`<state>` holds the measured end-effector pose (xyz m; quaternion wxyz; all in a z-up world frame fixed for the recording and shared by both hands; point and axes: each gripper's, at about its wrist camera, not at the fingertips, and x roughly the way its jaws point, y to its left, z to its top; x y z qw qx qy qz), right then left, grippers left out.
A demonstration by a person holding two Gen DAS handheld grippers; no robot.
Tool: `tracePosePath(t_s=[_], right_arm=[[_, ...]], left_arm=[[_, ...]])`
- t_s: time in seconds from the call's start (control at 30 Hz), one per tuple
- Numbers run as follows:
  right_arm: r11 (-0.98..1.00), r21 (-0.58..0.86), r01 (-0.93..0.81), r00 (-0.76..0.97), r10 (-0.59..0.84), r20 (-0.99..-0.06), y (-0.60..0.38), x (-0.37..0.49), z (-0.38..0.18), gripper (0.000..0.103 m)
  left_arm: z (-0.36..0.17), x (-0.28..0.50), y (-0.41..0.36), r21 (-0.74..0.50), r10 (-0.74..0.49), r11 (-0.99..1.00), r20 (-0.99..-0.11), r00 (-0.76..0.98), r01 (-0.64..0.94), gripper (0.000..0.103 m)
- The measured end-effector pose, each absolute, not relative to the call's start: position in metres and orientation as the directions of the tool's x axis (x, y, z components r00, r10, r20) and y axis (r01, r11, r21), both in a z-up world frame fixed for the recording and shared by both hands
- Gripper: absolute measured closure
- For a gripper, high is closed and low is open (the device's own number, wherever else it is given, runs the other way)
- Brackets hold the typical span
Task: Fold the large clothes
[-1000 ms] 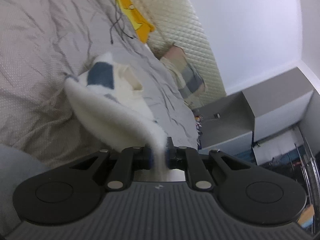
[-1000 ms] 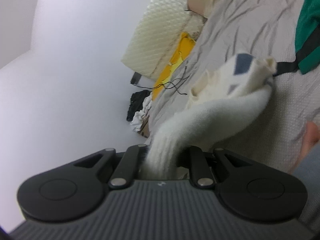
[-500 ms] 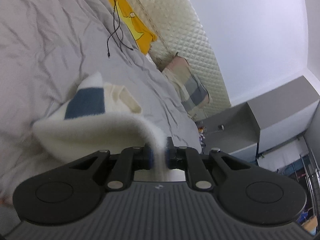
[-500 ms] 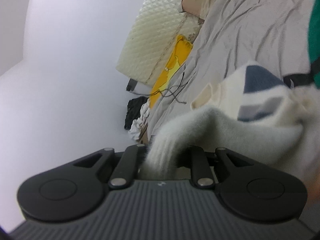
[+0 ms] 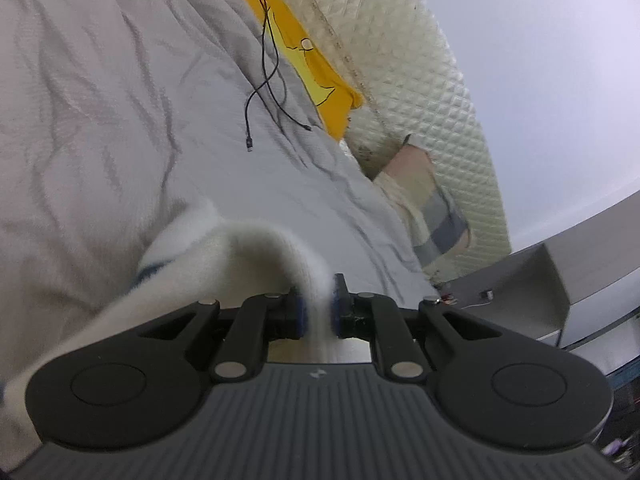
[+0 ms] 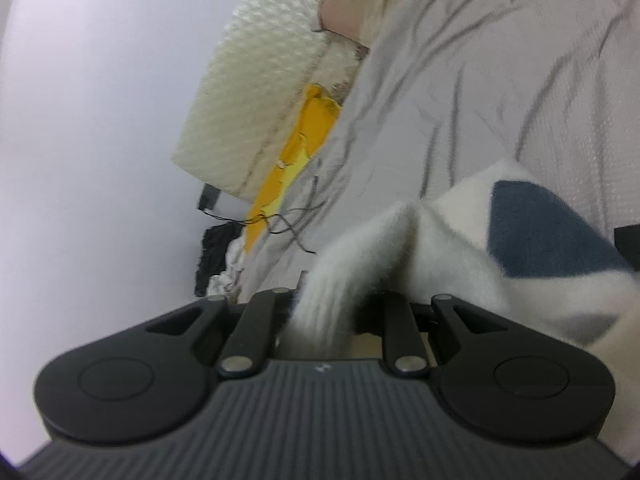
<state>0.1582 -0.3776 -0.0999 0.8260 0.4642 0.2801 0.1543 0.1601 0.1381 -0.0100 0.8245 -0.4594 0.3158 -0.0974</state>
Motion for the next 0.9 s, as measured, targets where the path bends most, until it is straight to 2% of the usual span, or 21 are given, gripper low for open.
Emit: tracePosePath(t_s=[0.23,0.43,0.57,0.73,0.8,0.83,0.87,0.9], right_arm=[[0.568,0.823,0.019,0.771,0.515,-0.374,-0.379,0.202,-0.140,0.083],[0.591,0.804,0.063,0.729,0.523,-0.442,-0.377,0.234,-0.176,0.083],[0.544,0.834,0.094,0.715,0.546,-0.437,-0.383,0.241,-0.188,0.083],[0.547,0.832,0.093,0.717,0.543,-0.438,-0.380,0.238,-0.186,0.082],[0.553,0.829,0.080,0.720,0.543,-0.432,-0.380,0.234,-0.183,0.078],[0.550,0.832,0.065,0.723,0.548,-0.419,-0.380,0.233,-0.180,0.067],[0.539,0.842,0.040,0.729,0.560,-0.393,-0.380,0.230,-0.177,0.049],[0.525,0.851,0.015,0.736,0.571,-0.365,-0.381,0.228,-0.174,0.041]], left_arm=[[-0.056,0.209,0.134,-0.799,-0.443,0.594,-0.421,0.791,-0.092,0.089],[-0.099,0.248,0.134,-0.753,-0.425,0.649,-0.478,0.768,-0.109,0.089],[-0.119,0.263,0.138,-0.756,-0.440,0.643,-0.493,0.750,-0.120,0.088],[-0.120,0.262,0.136,-0.745,-0.446,0.662,-0.481,0.755,-0.083,0.087],[-0.114,0.258,0.136,-0.748,-0.458,0.662,-0.461,0.760,-0.055,0.084],[-0.110,0.255,0.135,-0.749,-0.466,0.661,-0.444,0.765,-0.032,0.082],[-0.105,0.251,0.135,-0.752,-0.471,0.659,-0.420,0.776,-0.007,0.082],[-0.100,0.247,0.135,-0.756,-0.476,0.655,-0.397,0.785,0.014,0.082]])
